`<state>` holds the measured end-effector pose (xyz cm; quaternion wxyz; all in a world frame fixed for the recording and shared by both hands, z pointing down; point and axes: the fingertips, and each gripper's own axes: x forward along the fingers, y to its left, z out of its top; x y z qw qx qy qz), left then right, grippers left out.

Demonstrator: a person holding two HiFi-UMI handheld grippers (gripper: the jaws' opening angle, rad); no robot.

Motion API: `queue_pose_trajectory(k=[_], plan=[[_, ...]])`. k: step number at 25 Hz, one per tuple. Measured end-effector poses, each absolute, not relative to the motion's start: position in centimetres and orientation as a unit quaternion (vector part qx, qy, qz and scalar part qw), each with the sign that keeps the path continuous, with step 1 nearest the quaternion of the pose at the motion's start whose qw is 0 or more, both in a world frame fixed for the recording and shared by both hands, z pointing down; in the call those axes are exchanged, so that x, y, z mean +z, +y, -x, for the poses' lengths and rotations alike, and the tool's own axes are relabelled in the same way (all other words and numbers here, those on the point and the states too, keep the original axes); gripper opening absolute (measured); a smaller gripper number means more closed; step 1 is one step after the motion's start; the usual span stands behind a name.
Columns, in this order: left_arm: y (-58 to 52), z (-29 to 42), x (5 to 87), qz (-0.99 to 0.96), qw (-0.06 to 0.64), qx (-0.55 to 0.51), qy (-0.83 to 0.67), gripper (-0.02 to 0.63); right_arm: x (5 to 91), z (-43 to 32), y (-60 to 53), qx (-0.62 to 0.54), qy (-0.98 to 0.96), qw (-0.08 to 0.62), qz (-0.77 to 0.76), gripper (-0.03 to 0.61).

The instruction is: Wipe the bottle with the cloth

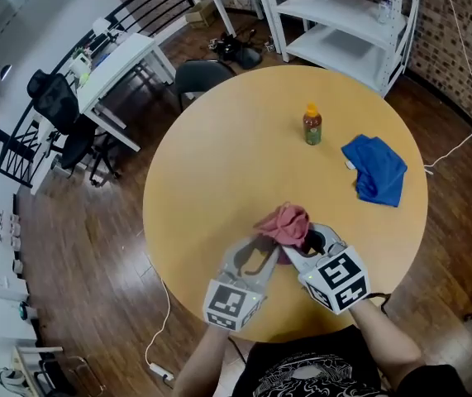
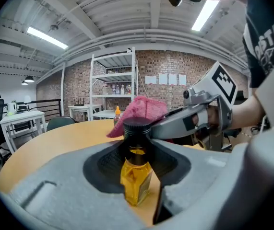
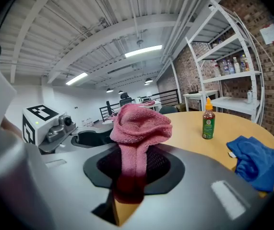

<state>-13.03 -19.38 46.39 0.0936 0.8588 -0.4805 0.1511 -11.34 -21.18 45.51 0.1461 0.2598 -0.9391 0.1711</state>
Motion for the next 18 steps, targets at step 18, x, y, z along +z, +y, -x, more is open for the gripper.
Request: queue_pose_trajectory(k=[18], plan=[[-19.5,12.8,46.3,-0.863,0.092,0.146,-0.475,0.146,55.7,10.2,-20.6,0.269,-0.881,0.22,-0.32,0.1]])
